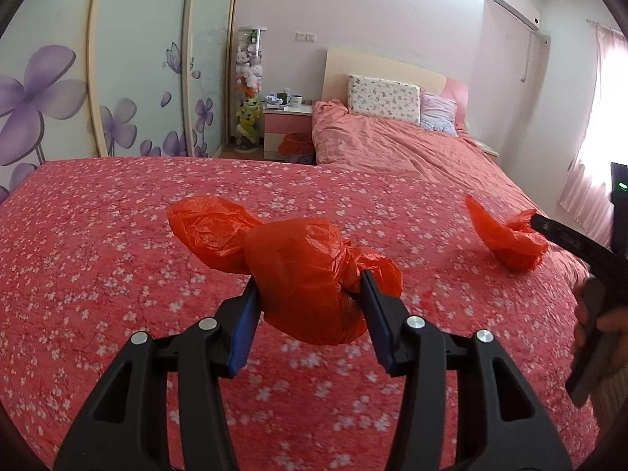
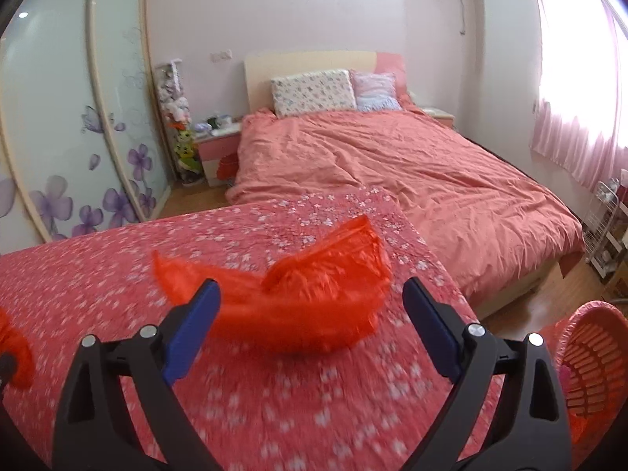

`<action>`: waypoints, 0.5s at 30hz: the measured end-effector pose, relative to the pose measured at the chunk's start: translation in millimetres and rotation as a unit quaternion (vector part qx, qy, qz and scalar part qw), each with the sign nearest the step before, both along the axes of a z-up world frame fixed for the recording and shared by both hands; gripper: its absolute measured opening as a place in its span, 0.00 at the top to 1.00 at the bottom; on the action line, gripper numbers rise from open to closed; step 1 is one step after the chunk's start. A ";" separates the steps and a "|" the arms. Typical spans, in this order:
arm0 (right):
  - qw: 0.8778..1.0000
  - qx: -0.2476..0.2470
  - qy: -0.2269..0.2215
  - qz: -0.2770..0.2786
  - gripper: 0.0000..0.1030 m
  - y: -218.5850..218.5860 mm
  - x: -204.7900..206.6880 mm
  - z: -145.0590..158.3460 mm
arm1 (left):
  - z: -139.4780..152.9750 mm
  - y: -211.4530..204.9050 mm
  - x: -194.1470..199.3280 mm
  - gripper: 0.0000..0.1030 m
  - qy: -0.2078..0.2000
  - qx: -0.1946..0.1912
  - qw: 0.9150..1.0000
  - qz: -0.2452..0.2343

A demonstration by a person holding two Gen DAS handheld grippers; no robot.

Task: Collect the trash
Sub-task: 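Grasp the last orange-red bag on the bed with the right tool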

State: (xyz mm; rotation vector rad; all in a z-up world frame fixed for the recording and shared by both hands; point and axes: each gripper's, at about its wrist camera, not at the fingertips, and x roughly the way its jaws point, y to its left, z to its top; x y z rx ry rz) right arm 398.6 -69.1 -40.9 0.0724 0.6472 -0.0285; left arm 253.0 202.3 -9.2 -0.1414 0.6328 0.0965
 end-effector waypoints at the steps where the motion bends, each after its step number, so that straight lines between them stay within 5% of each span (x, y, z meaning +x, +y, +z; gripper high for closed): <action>1: 1.000 0.000 0.008 -0.002 0.11 1.1 6.7 -2.8 | -0.9 1.6 1.6 0.52 0.001 0.002 1.000 0.000; 6: 0.997 -0.012 0.071 -0.003 0.13 6.6 36.4 -25.3 | -4.6 7.2 4.0 0.52 0.008 0.002 1.000 -0.003; 13: 0.994 0.019 0.107 0.021 0.56 -4.1 28.7 -39.6 | -4.4 1.3 1.4 0.52 0.010 0.005 1.000 -0.009; 15: 0.993 0.025 0.108 0.029 0.61 -9.8 18.1 -36.1 | -3.0 -2.1 -0.8 0.52 0.010 0.005 1.000 -0.012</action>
